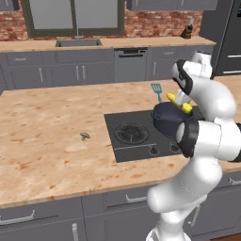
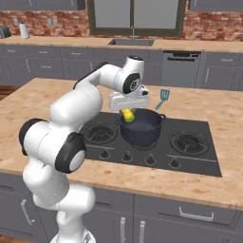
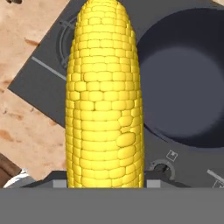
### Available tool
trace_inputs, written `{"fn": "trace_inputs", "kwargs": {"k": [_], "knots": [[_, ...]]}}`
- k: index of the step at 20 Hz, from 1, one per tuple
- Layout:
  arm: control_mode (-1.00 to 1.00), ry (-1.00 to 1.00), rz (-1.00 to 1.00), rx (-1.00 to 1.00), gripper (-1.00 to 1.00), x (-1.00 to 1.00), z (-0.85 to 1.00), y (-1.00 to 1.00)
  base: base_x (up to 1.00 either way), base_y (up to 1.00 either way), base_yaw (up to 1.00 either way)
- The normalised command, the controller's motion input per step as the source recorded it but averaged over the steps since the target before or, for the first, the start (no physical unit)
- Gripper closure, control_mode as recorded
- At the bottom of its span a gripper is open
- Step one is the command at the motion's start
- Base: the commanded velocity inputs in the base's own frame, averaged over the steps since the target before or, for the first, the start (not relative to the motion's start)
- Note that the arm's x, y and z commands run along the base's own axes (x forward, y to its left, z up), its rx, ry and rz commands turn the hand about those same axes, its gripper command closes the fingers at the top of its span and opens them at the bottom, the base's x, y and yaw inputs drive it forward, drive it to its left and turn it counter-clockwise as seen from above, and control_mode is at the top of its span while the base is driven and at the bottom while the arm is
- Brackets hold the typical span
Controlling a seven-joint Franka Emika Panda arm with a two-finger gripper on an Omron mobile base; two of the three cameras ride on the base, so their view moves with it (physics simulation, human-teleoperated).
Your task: Put the corn and mushroom in the pot. Retrieve the spatula and lightly stir the vegetables in the pot.
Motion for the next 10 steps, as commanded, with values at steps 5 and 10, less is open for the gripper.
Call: {"fn": "trace_inputs", "kwargs": {"k": [5,10], "knots": [[-1.0,0.0,0.06,-0.03,1.0,0.47,-0.19,-0.2,0.0,0.0,0.0],[-1.0,0.04,0.05,0.0,1.0,0.49,-0.18,-0.19,0.0,0.0,0.0]]}}
